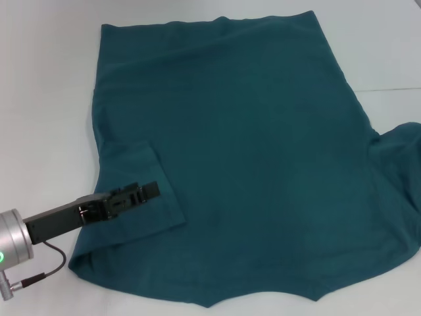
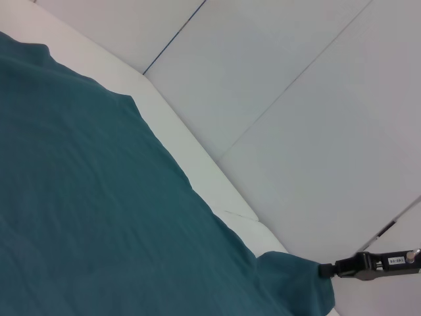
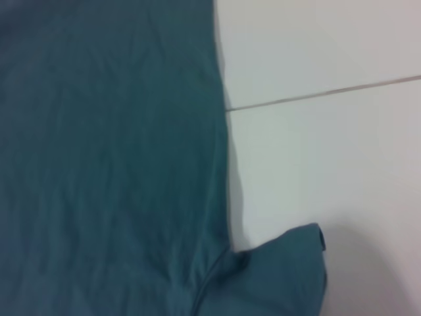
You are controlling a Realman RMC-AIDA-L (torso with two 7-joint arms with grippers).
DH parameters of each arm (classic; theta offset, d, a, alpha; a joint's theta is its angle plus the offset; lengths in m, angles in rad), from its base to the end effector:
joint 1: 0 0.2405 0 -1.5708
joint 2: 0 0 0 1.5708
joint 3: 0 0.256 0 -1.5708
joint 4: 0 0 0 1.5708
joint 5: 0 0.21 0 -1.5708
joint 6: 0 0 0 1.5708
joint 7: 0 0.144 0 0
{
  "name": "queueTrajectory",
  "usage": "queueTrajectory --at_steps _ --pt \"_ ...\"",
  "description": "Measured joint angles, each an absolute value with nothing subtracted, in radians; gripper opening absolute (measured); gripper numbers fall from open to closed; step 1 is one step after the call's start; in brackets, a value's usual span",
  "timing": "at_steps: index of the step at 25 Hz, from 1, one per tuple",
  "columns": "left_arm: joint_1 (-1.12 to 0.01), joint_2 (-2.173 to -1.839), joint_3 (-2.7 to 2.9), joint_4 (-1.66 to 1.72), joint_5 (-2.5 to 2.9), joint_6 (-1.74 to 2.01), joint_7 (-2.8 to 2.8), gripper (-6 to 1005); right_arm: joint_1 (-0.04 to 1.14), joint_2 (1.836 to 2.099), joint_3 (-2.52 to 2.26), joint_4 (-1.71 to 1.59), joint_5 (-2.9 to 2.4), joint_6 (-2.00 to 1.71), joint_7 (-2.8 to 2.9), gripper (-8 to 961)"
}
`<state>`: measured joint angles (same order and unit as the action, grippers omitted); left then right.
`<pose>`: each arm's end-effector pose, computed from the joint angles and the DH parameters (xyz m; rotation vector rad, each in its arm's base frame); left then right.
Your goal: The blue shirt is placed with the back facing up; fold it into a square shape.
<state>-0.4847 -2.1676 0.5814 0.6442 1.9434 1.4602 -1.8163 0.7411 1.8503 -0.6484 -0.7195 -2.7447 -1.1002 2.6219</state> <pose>-0.2691 0.3260 -0.0180 -2.3586 -1.3667 -0.9750 0.3282 0.4296 0.1332 -1.7613 1.5252 -0.0032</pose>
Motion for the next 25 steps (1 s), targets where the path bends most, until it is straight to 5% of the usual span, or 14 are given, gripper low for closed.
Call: queueTrajectory --at_steps 13,25 --pt "-0.485 -2.167 0.581 0.643 1.944 1.46 -1.816 721 0.749 1.848 -0.648 -0.758 -2.768 -1.129 2.673 1" --pt "-0.489 -2.168 0.581 0.643 1.943 1.455 -1.821 721 0.826 1.893 -0.667 -0.738 -2.76 -1.259 2.666 1"
